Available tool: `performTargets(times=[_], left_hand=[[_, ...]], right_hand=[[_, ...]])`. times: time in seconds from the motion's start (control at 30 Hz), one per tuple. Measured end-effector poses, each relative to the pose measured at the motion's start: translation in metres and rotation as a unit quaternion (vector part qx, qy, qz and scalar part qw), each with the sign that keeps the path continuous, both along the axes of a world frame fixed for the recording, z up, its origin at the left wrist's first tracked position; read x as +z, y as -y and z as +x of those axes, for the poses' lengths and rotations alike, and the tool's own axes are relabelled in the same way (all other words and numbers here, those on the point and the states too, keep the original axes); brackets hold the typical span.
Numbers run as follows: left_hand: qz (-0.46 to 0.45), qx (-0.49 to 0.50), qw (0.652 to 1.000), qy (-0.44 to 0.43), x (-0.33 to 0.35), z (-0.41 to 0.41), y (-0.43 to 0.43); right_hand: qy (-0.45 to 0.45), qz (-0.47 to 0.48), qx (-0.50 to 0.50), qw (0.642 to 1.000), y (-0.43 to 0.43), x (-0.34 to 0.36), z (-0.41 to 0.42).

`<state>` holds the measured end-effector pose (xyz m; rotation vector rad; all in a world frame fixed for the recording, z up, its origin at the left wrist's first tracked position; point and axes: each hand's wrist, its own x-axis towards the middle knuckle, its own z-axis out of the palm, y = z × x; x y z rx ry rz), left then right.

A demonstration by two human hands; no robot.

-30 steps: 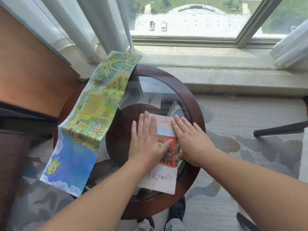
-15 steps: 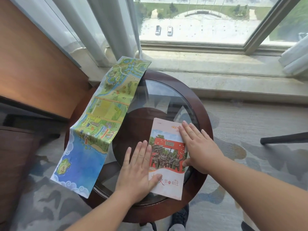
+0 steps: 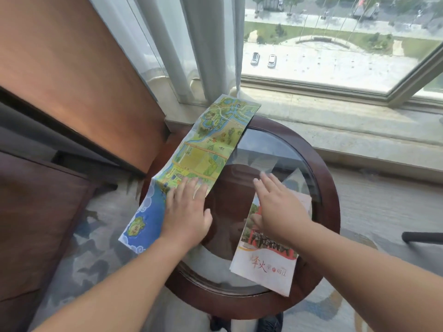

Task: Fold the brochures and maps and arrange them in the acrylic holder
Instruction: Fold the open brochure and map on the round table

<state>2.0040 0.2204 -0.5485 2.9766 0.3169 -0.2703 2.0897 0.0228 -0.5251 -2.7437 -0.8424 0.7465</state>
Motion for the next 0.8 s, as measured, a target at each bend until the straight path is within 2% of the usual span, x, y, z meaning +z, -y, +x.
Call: performTargets(times=[0.1,0.2,0.3,0.37,0.43,0.63,0.73,0.8], left_hand=[[0.042,0.029,0.999,0.005,0.004,-0.006,-0.044],[0.085,0.036,0.994,-0.051,0.000,-0.006,-0.082],[0.058,0.025,0.990,-0.128,-0.015,0.003,-0.098],[0.023,0.019,0.989,-0.144,-0.023,0.005,-0.093],[0.016,0.020,0.994,-0.105,-0.026,0.002,-0.086],[-0.013,-0.054,0.993,0.105,-0.003,-0.002,-0.077],[-0.066,-0.072,0.980,0.171,0.024,0.003,-0.080],[-0.118,-0.086,0.972,0.185,0.041,0.007,-0.081]], right_hand=[[-0.025,0.039,0.014,0.999,-0.038,0.008,-0.009],[-0.044,0.067,0.026,0.996,-0.066,0.009,-0.019],[-0.056,0.062,0.037,0.996,-0.085,0.003,-0.028],[-0.069,0.057,0.030,0.996,-0.093,-0.002,-0.033],[-0.076,0.052,0.027,0.995,-0.098,-0.007,-0.035],[-0.068,0.036,0.017,0.997,-0.097,-0.008,-0.032],[-0.040,0.056,0.003,0.998,-0.095,0.003,-0.028],[-0.023,0.066,-0.015,0.997,-0.095,0.016,-0.025]])
